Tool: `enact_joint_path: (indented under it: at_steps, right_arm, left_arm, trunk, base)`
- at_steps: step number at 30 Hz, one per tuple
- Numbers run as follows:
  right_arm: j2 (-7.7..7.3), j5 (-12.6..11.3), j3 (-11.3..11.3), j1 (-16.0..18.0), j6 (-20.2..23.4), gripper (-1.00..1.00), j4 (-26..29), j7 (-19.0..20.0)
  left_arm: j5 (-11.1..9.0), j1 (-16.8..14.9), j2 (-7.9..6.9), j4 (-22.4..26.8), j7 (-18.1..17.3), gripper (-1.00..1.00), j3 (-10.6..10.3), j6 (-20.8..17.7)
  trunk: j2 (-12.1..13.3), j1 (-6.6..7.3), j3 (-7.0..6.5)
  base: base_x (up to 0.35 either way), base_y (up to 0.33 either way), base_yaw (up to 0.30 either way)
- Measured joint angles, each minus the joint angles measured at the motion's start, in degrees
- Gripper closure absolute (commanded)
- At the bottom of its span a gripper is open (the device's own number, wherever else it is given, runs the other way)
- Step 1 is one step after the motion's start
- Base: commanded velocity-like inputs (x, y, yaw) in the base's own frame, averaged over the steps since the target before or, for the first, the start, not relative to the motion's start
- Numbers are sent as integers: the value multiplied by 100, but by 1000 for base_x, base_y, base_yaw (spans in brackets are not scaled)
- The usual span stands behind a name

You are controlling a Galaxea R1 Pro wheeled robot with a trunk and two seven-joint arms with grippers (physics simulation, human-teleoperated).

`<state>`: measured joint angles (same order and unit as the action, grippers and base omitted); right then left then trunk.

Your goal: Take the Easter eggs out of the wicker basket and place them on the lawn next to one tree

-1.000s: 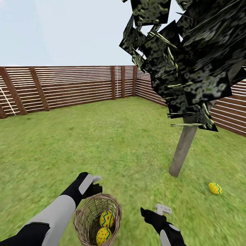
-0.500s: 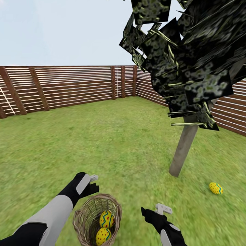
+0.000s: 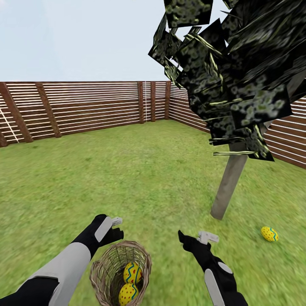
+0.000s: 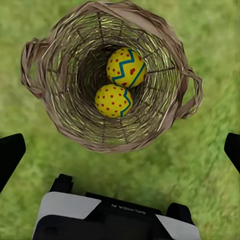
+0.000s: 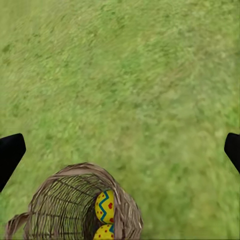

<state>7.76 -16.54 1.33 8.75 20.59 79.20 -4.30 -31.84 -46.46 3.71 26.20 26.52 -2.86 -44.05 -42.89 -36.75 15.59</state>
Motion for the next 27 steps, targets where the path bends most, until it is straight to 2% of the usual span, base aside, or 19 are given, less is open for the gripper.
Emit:
enact_joint_path:
  at_steps: [27]
  right_arm:
    - [-7,-1,-24,-8,2,-100,16,0]
  left_arm:
    - [0,0,1,0,-10,-100,-8,-17]
  trunk:
    - [-1085,-594,486]
  base:
    - [0,0,0]
